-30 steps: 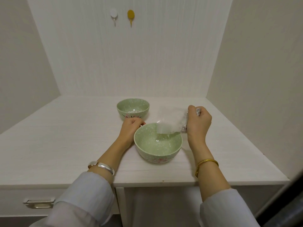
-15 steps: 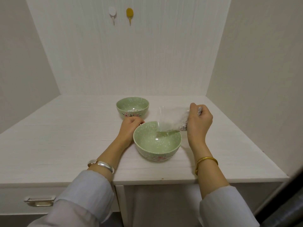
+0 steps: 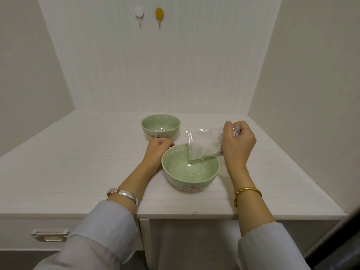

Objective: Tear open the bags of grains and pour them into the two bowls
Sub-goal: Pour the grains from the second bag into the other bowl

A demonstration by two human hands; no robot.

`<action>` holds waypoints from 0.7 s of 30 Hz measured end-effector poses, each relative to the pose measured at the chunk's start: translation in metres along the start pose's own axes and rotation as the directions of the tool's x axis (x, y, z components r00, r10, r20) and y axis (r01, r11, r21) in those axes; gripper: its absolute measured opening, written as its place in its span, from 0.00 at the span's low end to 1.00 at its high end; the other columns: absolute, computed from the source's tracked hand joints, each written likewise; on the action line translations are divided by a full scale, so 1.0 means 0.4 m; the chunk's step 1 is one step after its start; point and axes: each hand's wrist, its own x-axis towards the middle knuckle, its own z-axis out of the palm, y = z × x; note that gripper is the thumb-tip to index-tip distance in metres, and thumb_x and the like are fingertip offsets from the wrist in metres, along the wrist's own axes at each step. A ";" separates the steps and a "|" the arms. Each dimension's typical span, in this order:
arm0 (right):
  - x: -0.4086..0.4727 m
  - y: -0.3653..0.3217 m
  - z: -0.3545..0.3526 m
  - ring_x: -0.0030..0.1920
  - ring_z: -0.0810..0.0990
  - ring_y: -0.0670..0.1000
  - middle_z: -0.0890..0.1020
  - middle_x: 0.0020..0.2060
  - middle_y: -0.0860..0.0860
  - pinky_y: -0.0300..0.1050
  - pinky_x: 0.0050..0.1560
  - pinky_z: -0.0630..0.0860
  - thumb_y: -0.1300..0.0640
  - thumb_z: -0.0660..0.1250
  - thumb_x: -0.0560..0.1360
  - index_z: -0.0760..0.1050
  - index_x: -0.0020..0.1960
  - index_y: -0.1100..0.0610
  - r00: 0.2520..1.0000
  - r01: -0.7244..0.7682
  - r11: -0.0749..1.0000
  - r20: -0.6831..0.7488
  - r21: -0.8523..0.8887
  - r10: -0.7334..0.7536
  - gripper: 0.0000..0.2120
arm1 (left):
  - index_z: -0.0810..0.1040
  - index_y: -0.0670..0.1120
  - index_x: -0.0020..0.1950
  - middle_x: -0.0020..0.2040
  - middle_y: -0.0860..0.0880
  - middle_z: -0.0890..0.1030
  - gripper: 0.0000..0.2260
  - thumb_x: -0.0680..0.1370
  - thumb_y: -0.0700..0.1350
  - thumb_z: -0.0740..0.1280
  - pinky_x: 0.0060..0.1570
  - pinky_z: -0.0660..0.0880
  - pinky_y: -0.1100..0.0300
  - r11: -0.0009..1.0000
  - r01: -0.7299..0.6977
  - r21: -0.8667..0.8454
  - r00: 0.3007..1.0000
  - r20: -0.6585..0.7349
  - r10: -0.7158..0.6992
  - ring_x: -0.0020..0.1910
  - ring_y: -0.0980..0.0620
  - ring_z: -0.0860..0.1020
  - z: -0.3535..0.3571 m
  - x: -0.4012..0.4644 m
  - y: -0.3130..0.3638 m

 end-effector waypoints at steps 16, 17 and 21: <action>0.008 -0.007 -0.006 0.22 0.64 0.43 0.63 0.21 0.46 0.31 0.23 0.59 0.56 0.62 0.66 0.60 0.26 0.51 0.995 0.078 0.994 0.066 -0.078 -0.073 0.14 | 0.68 0.50 0.17 0.17 0.56 0.68 0.22 0.71 0.36 0.62 0.22 0.65 0.66 1.000 0.001 0.014 1.000 -0.019 -0.001 0.20 0.58 0.67 0.001 0.001 -0.002; 0.008 -0.009 -0.007 0.22 0.63 0.43 0.62 0.20 0.46 0.31 0.23 0.59 0.55 0.62 0.66 0.60 0.26 0.51 0.994 0.086 0.993 0.069 -0.085 -0.081 0.14 | 0.68 0.50 0.18 0.17 0.56 0.68 0.22 0.71 0.36 0.62 0.22 0.65 0.66 1.000 0.000 0.015 1.000 -0.018 0.000 0.20 0.58 0.66 0.001 0.001 -0.003; 0.009 -0.009 -0.008 0.22 0.66 0.41 0.64 0.20 0.43 0.30 0.23 0.61 0.57 0.65 0.66 0.61 0.25 0.49 0.991 0.120 0.987 0.079 -0.106 -0.112 0.16 | 0.68 0.48 0.20 0.18 0.55 0.68 0.19 0.71 0.36 0.62 0.24 0.64 0.64 1.000 -0.001 0.017 1.000 -0.019 0.001 0.21 0.56 0.66 0.000 0.003 -0.004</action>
